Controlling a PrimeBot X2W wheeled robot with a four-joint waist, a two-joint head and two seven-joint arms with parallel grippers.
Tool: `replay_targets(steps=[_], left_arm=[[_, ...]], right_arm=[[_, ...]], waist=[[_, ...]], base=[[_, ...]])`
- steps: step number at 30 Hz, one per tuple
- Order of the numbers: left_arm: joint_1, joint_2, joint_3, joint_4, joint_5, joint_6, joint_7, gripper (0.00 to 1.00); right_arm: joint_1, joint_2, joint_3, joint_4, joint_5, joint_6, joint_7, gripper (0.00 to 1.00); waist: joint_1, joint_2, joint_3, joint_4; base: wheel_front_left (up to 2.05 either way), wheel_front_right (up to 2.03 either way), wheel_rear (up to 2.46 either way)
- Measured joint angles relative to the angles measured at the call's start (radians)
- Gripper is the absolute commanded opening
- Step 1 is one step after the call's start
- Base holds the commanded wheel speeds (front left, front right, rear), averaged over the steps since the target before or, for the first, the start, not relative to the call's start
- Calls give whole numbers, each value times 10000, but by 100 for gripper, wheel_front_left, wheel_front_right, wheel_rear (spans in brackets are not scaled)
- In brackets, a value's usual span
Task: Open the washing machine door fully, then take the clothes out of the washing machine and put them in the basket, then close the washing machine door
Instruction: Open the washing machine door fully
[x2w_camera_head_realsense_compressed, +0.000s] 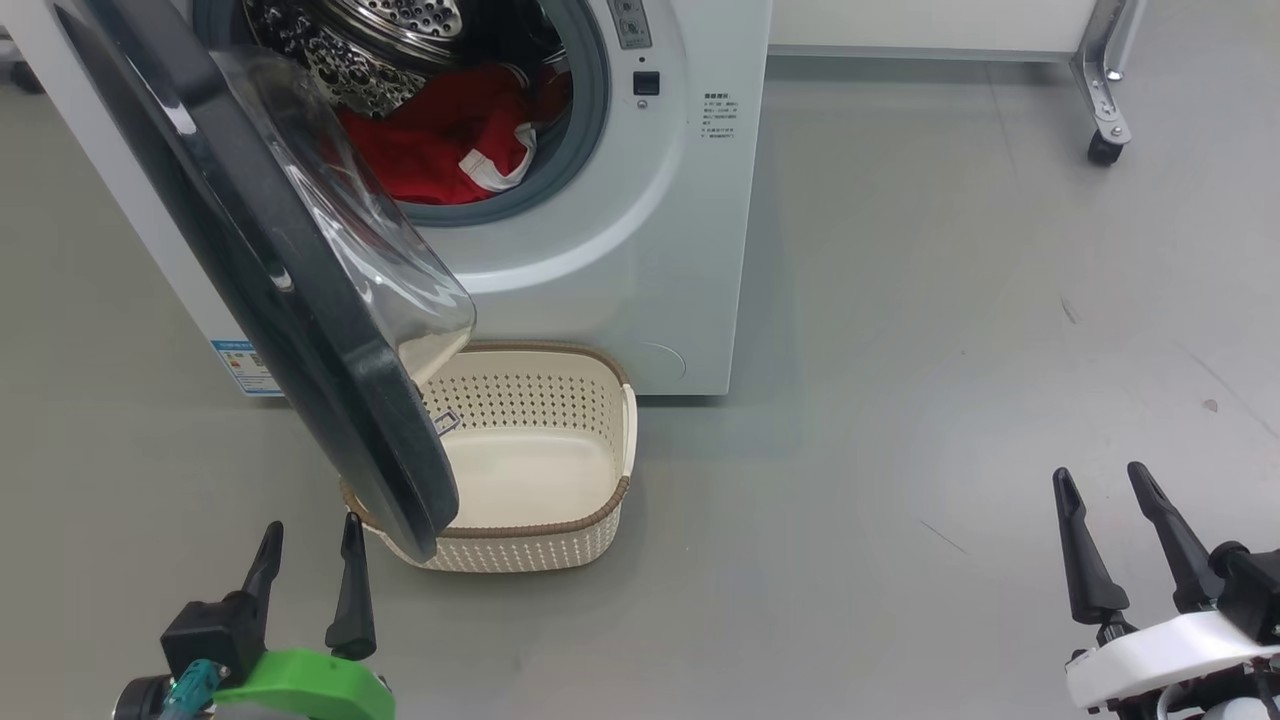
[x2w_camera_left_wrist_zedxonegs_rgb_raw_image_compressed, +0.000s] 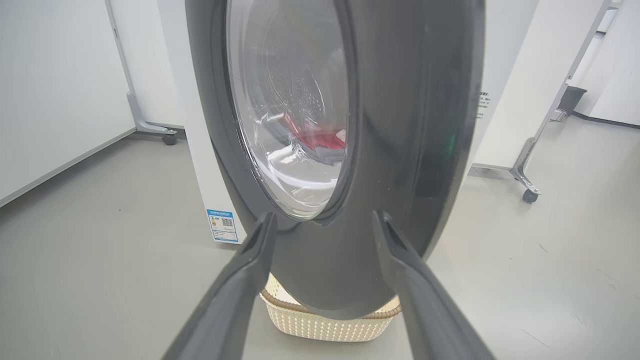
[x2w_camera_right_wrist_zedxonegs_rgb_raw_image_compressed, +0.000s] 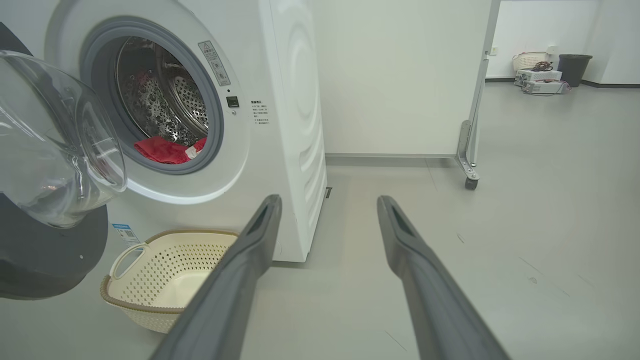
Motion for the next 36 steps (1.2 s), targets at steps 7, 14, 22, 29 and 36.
replay_targets(steps=[7,14,22,29,36], left_arm=[[0,-2,-2,2,-10,0,0,100],[0,-4,-23,0,-100,0,0,0],[0,-4,-46,0,-100,0,0,0],[-4,-6,6,-165,-280,0,0,0],[-211,-13,337,-709,-458,0,0,0]], right_arm=[[13,84,-40,8,-48,88,0,100],[24,100,-102,42,-186,105,0,100],[24,174,-249,50,-259,176,0,100],[24,255,-299,96,-345,265,0,100],[24,316,-360,96,-430,311,0,100]], waist=[[0,0,-14,6],[0,0,27,6],[0,0,52,22],[0,0,37,71],[0,0,66,143]], base=[[0,0,0],[0,0,0],[0,0,0],[0,0,0],[0,0,0]])
